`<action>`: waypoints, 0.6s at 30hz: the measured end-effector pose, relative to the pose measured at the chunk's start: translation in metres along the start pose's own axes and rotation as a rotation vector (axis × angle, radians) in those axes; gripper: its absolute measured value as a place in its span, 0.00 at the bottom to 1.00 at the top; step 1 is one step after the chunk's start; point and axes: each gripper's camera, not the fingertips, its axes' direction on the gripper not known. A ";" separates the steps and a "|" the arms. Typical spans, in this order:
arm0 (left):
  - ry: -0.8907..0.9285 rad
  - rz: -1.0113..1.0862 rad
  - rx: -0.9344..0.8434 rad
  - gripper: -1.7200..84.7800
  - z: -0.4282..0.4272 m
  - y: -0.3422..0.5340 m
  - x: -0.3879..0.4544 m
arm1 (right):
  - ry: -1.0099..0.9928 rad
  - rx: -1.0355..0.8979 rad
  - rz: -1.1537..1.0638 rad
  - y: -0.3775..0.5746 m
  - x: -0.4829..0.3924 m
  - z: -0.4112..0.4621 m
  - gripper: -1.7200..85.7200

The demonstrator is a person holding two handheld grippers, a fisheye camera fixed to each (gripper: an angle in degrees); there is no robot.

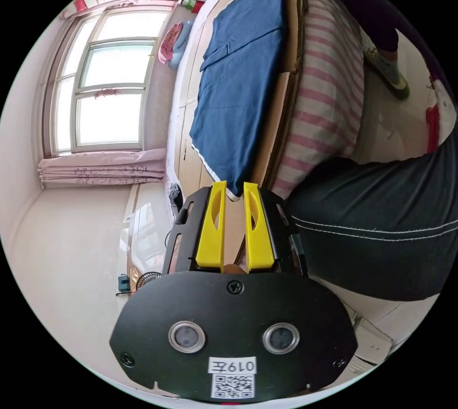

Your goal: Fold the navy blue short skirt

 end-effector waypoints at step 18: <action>0.129 0.113 -0.046 0.03 0.125 0.062 0.009 | -0.061 -0.026 0.001 0.050 0.079 -0.046 0.01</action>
